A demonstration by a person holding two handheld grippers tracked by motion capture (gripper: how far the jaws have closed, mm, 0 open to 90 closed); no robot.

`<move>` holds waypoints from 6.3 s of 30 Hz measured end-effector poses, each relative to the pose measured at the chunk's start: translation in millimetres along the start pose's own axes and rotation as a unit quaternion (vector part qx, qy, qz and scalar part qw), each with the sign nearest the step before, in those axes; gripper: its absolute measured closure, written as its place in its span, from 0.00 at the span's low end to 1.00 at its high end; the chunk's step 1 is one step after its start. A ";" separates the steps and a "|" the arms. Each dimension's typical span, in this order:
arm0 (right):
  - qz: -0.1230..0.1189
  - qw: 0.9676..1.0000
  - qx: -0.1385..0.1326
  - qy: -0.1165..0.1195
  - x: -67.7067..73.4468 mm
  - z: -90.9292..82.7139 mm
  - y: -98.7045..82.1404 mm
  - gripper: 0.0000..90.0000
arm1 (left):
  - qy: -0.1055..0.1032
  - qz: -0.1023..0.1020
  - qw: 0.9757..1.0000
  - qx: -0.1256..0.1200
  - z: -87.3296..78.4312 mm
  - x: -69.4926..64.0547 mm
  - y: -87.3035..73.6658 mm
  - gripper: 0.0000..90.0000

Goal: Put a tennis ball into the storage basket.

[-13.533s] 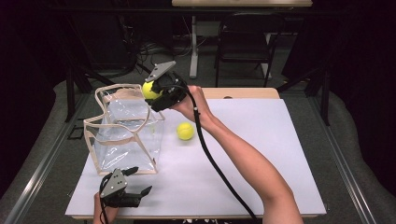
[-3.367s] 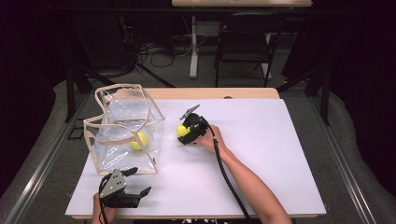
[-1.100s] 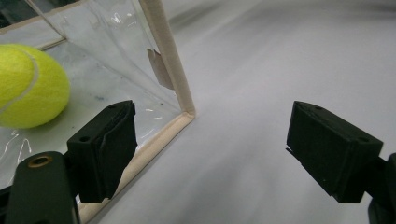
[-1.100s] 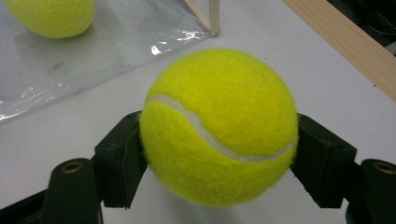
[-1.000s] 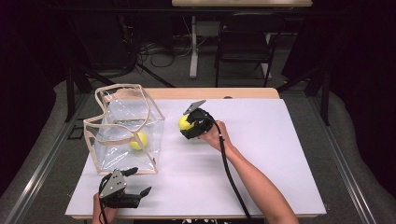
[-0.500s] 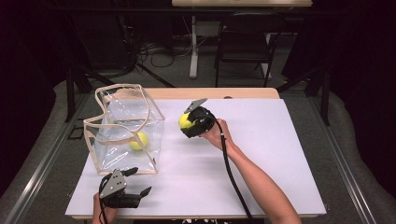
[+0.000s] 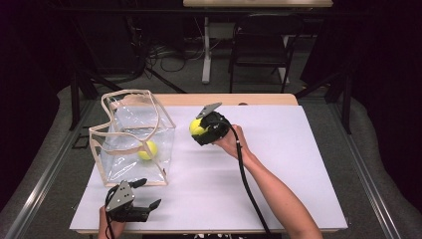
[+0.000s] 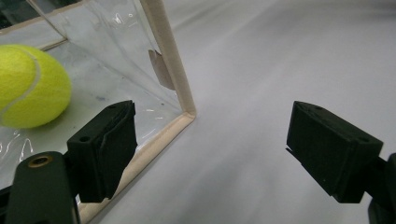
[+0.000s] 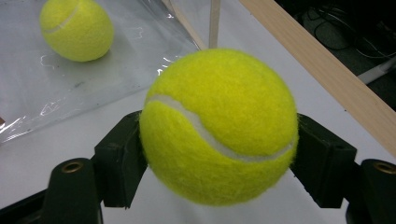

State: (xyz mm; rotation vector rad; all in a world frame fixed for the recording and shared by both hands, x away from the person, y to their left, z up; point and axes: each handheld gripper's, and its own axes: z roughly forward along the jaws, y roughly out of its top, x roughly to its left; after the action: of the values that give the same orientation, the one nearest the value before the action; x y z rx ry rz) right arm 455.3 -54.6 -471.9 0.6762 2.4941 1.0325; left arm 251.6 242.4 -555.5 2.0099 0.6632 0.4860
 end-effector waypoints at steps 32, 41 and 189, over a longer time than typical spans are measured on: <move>-0.009 1.000 -0.015 -0.005 -6.0 -26.2 20.3 0.29 | -0.001 0.000 1.000 0.001 0.4 -0.3 0.3 0.18; -0.017 1.000 -0.020 -0.010 -7.0 -34.5 28.8 0.29 | -0.001 0.000 1.000 0.000 0.4 -0.3 0.3 0.18; -0.081 0.994 -0.068 -0.021 12.6 -65.5 141.0 0.29 | 0.000 0.001 1.000 -0.003 -0.4 -0.2 0.6 0.18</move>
State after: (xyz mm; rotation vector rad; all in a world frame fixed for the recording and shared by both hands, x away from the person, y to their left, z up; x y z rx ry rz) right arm 454.0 3.0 -326.9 0.4425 2.3716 1.1028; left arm 251.3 242.3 -554.8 2.0048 0.6582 0.4887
